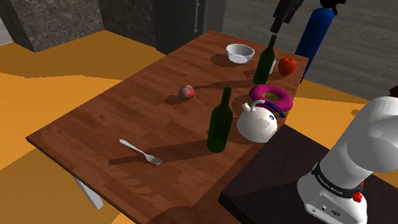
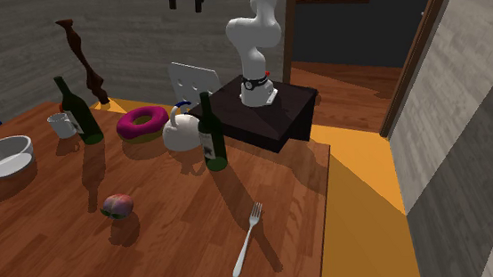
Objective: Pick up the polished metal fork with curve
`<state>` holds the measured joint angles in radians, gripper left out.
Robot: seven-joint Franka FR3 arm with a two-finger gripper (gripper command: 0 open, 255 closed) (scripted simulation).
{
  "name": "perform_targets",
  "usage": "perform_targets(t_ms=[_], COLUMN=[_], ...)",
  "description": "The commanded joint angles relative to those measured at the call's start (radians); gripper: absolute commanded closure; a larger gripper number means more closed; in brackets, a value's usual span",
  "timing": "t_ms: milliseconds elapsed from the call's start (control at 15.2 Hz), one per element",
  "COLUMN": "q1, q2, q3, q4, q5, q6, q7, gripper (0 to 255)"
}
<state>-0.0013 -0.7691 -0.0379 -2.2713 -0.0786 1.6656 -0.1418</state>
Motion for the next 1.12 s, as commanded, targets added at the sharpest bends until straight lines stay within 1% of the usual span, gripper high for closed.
perform_targets(t_ms=[0, 528, 1056], q1=[0.0, 0.028, 0.053], q2=[0.0, 0.126, 0.329], q3=[0.0, 0.093, 0.185], q4=[0.0, -0.11, -0.142], q5=[0.0, 0.049, 0.077], q6=[0.0, 0.197, 0.397], q7=[0.0, 0.13, 0.259], gripper=[0, 0, 0])
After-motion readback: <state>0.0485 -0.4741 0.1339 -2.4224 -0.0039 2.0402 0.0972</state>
